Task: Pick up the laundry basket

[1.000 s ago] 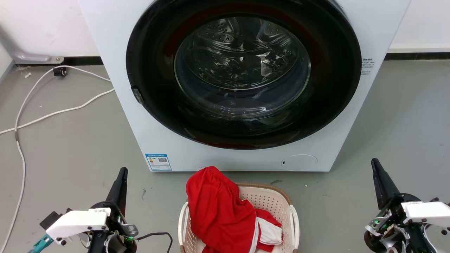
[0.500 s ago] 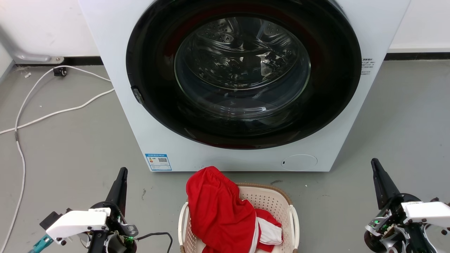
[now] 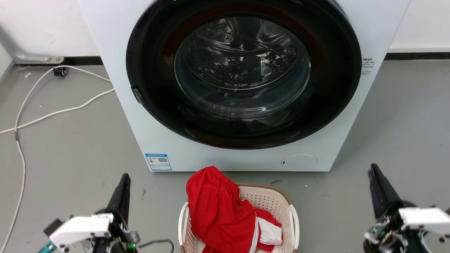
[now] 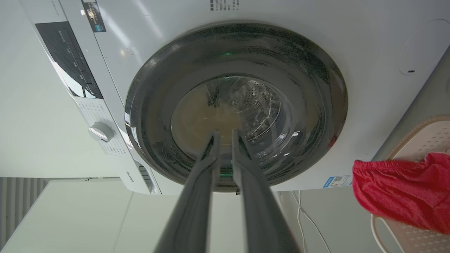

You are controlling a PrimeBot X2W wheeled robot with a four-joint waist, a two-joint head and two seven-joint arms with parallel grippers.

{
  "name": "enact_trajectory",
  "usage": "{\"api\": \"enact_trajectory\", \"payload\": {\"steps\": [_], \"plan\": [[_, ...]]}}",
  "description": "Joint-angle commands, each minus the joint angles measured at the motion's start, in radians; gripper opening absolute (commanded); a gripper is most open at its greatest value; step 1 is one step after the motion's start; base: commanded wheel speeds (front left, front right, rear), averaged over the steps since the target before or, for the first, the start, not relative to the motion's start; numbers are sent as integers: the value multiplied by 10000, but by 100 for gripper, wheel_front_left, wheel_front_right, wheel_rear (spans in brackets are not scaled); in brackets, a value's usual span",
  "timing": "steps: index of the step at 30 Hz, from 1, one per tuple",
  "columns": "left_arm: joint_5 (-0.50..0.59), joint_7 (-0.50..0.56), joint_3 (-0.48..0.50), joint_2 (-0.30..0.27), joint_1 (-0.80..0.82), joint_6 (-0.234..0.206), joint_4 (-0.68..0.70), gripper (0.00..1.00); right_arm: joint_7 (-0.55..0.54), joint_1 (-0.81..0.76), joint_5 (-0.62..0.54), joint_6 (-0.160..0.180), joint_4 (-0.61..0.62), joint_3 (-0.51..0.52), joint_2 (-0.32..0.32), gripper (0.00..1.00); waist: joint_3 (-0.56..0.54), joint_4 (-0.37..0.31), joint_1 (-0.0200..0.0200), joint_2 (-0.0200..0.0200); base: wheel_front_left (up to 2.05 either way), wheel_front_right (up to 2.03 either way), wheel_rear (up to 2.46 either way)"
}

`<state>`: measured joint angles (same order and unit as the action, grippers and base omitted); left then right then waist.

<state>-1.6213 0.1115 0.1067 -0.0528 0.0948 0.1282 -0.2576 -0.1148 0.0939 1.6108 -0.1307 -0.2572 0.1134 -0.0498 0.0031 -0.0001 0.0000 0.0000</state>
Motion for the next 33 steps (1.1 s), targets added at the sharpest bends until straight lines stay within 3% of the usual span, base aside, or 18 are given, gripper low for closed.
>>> {"api": "enact_trajectory", "payload": {"steps": [1, 11, 17, 33], "plan": [[10, -18, -8, 4, -27, 0, -17, 100, 13, -26, -16, 0, -21, -5, 4, 100, 1, 0, 0, 0, 0, 0, 0], [458, -462, -116, 30, -319, 2, 165, 100, 464, -294, -456, 1, 98, -274, 13, 100, 14, -6, 0, 0, 0, 0, 0], [1290, -833, 209, 28, -380, -22, 291, 100, 839, -346, -1189, 0, 249, -271, 10, 100, 27, -13, 0, 0, 0, 0, 0], [3957, -1555, 647, 24, -505, -742, 1489, 100, 1567, -320, -4986, -2, 1054, 113, 2, 100, 89, -4, 0, 0, 0, 0, 0]]}}
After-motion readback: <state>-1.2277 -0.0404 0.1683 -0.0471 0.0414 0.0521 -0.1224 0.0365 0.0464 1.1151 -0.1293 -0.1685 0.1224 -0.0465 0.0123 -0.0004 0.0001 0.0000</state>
